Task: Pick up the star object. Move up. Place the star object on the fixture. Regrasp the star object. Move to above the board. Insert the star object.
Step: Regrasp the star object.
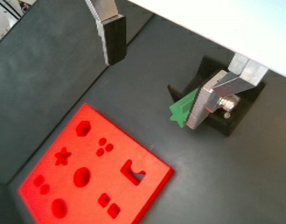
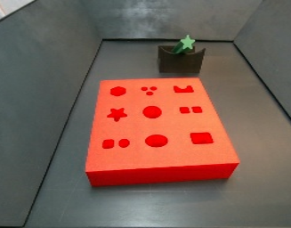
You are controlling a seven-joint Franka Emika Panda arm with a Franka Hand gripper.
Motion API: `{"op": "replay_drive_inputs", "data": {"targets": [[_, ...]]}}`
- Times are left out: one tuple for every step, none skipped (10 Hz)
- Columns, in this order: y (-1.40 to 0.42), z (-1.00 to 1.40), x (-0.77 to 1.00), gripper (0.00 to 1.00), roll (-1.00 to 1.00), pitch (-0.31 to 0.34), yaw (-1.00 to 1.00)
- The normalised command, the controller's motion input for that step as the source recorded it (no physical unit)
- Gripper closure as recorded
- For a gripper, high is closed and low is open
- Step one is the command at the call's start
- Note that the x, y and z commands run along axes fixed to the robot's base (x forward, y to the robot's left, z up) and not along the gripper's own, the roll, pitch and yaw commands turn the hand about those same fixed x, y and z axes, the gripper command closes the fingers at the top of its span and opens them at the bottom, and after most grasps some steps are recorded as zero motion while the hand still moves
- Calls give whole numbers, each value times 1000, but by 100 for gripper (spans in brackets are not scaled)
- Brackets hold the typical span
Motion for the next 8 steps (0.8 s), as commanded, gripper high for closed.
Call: {"op": "replay_drive_inputs", "data": {"targets": [[-55,46,-27,0,1000,15,39],[-38,18,-21,0,1000,11,40],[-46,10,-17,0,1000,8,40],[-34,16,-15,0,1000,5,41],[-25,12,-10,0,1000,2,42],[-22,5,1,0,1000,-1,43],[-20,3,4,0,1000,0,44],[-17,3,4,0,1000,5,46]]}}
